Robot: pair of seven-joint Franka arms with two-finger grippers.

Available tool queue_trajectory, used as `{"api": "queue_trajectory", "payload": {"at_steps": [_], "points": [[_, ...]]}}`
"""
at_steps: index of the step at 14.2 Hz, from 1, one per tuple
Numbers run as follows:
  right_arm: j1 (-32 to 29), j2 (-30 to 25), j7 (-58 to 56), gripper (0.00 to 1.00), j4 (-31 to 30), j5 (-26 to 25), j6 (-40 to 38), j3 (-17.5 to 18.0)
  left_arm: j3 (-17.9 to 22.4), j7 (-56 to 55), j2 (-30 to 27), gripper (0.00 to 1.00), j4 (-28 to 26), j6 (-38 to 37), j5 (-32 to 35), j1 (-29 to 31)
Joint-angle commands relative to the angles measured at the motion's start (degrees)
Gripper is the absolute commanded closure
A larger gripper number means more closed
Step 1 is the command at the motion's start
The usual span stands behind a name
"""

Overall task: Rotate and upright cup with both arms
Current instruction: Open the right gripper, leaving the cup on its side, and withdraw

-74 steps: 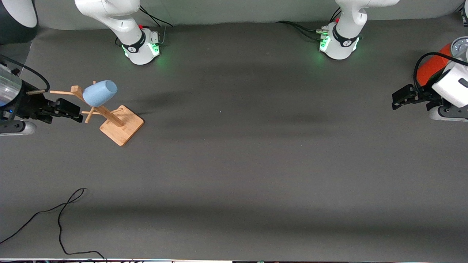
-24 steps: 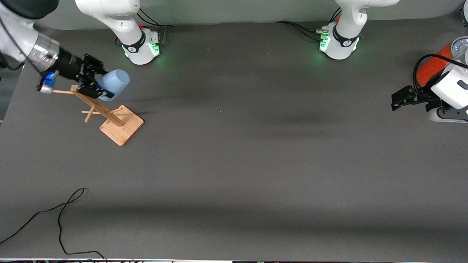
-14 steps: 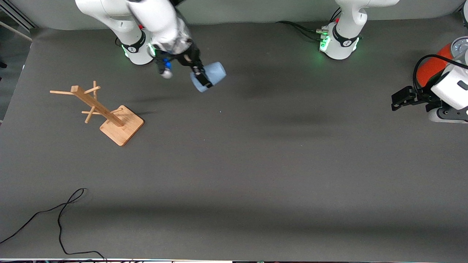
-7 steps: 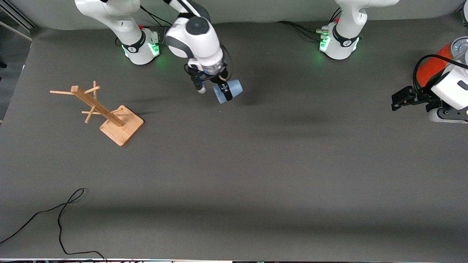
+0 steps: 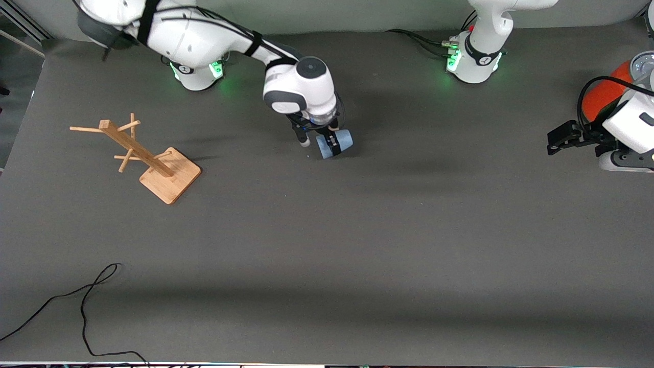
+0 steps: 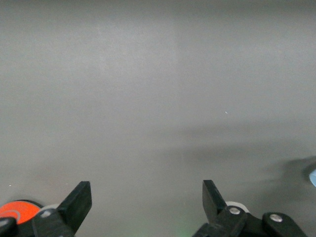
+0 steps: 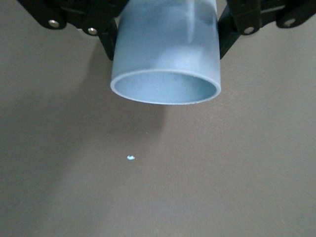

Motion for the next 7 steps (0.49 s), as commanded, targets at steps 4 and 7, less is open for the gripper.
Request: {"api": "queue_trajectory", "payload": {"at_steps": [4, 7], "points": [[2.64, 2.77, 4.42, 0.00, 6.19, -2.25, -5.72, -1.43, 0.04, 0.71, 0.23, 0.00, 1.00, -0.36, 0.67, -0.10], [0.89, 2.68, 3.11, 0.00, 11.38, -1.20, -16.26, 5.56, 0.04, 0.71, 0.23, 0.00, 1.00, -0.27, 0.67, -0.10]]}}
